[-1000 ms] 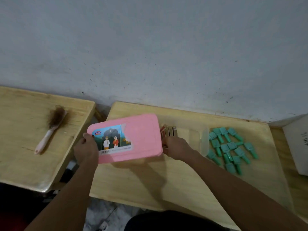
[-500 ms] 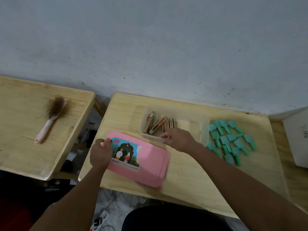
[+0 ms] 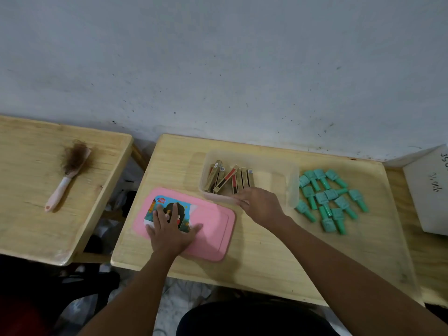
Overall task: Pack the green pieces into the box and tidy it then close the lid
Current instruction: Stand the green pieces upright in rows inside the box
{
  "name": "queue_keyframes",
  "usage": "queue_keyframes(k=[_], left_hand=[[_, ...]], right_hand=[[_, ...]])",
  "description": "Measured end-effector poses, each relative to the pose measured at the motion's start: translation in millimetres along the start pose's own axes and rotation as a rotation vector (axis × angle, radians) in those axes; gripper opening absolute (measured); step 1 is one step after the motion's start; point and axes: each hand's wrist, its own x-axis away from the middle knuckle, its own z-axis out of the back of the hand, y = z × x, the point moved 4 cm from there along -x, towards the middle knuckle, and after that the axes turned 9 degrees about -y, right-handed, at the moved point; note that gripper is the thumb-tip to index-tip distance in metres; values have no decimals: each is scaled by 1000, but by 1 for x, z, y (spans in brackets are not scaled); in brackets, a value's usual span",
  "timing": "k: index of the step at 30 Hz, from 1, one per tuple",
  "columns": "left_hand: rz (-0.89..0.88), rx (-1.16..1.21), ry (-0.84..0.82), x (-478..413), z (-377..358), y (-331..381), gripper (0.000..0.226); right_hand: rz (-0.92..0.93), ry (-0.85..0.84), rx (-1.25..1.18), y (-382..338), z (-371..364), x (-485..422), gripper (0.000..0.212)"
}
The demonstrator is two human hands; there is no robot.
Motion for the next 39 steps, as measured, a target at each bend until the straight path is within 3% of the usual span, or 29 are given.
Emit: queue_keyframes(k=[9,12,15,20,23,30,34,39], left_hand=[[53,41,55,0,12,15,100],[-13,262,132,4,35,44,78],[-125,488,138,3,52,81,61],[-407,81,335,12,59,126,65],[-595,-21,406,27,53,163,54],[-876,97,346,68,34,266,28],[-903,72,174,79,18,325,26],[-899,-147,20,67,-4,384,33]], right_hand=[[-26,55,-27,4,1,3,28],[-19,61,-71,6,7,10,27],[-26,169,-129,15,19,27,24],[-131,419,-192,58,33,64,23],[-265,476,-246,91,37,87,22],[-532,541,-362,173,40,136,21],[-626,550,-434,220,45,155,22],[-676,451,-436,275,52,156,30]])
